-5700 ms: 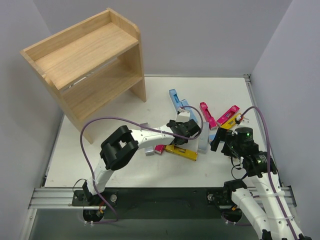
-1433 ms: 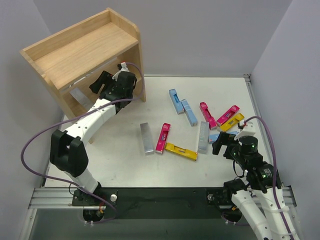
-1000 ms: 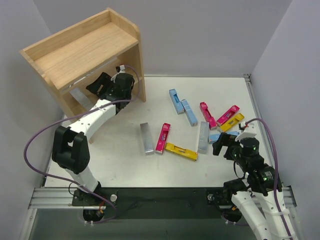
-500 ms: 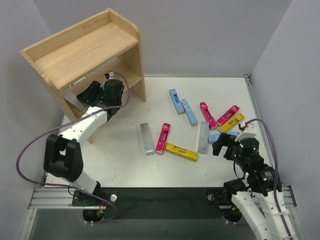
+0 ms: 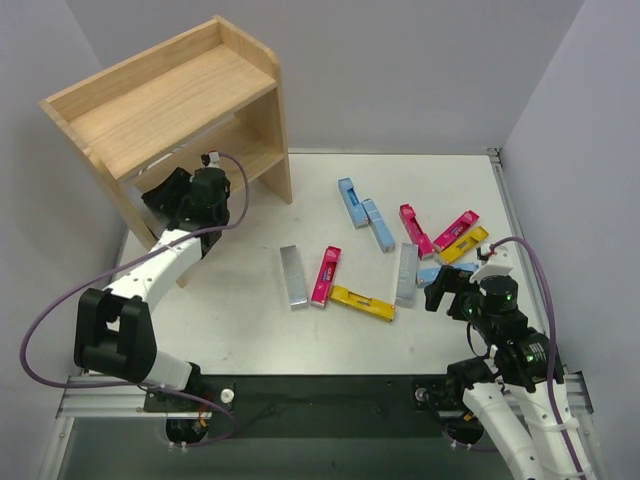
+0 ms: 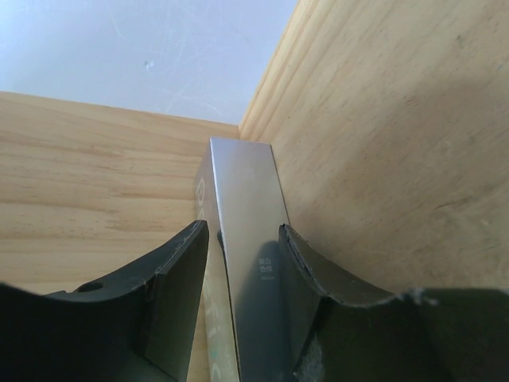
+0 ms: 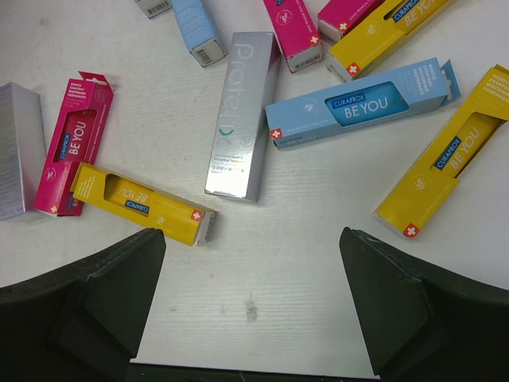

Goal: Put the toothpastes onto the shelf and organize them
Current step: Adjust the toothpaste on the shelf, then pick up the toothpaste from the center of the board, then place the toothpaste on the shelf.

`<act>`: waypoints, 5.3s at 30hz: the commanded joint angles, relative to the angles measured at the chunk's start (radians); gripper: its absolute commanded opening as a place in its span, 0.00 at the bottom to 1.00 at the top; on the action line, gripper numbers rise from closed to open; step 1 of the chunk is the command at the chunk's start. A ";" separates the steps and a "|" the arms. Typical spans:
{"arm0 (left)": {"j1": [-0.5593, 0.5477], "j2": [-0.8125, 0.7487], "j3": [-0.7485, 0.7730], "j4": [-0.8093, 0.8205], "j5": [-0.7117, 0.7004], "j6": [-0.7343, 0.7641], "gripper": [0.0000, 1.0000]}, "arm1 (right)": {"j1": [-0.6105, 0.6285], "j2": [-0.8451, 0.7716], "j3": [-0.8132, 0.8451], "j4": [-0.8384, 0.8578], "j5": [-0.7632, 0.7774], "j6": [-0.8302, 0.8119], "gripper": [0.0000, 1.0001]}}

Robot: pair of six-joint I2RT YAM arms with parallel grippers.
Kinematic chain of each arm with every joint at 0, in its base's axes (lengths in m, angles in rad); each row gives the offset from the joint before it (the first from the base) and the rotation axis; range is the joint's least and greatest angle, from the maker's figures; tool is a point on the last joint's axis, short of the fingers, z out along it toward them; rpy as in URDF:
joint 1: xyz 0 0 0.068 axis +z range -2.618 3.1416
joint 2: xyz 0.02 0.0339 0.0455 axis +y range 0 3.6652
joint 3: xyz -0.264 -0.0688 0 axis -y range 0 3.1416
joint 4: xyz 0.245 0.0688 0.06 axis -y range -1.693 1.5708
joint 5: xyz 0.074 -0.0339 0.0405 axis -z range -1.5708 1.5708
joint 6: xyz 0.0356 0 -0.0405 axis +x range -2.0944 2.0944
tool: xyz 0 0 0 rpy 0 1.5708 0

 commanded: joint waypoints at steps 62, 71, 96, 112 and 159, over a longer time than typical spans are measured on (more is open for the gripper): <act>-0.907 0.550 0.563 -0.196 0.635 -1.457 0.87 | 0.004 -0.048 0.106 -0.165 0.368 0.202 1.00; -0.940 0.734 0.709 -0.231 0.656 -1.397 0.87 | 0.005 -0.074 0.097 -0.177 0.362 0.213 1.00; -0.961 0.725 0.711 -0.291 0.527 -1.379 0.24 | 0.005 -0.057 0.085 -0.174 0.318 0.211 1.00; -0.902 0.250 0.453 -0.392 0.248 -1.322 0.16 | 0.005 -0.063 0.069 -0.154 0.326 0.191 1.00; -0.124 -0.160 0.198 -0.654 0.191 -1.454 0.20 | 0.005 -0.023 0.037 -0.115 0.226 0.159 0.99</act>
